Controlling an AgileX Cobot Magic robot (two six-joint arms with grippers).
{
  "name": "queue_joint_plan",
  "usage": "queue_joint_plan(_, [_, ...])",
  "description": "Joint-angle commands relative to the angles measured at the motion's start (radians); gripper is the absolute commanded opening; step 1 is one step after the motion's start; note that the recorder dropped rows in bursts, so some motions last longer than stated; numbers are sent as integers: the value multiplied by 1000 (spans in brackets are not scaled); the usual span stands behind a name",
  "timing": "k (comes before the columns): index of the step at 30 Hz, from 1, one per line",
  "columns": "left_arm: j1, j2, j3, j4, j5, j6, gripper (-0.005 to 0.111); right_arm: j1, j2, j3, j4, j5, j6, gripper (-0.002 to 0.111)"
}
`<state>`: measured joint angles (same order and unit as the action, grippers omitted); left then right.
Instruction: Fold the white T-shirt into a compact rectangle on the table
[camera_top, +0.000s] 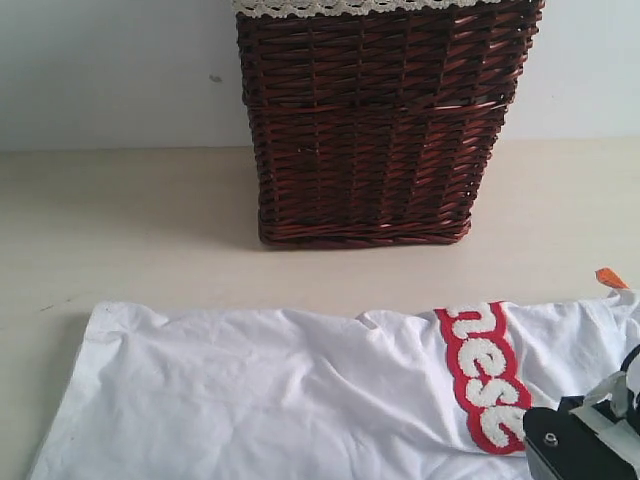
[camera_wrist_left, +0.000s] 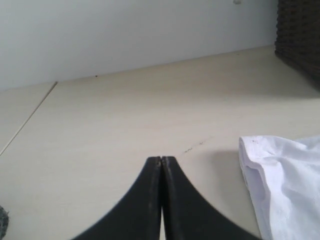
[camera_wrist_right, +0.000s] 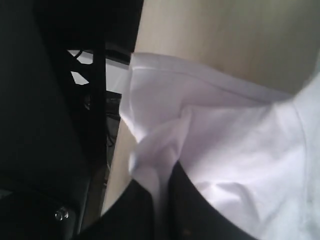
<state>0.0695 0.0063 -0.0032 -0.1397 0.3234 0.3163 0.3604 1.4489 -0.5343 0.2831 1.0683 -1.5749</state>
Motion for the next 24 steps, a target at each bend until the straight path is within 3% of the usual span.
queue_joint_plan(1, [0,-6,3,-3,-10,1,1,-5,-4,-14,-6,-43,39,0])
queue_joint_plan(10, [0,-6,3,-3,-10,1,1,-5,-8,-186,-84,-159,148,0])
queue_joint_plan(17, [0,-6,3,-3,-10,1,1,-5,65,-224,-214,-434,148,0])
queue_joint_plan(24, [0,-6,3,-3,-10,1,1,-5,155,-224,-214,-635,247,0])
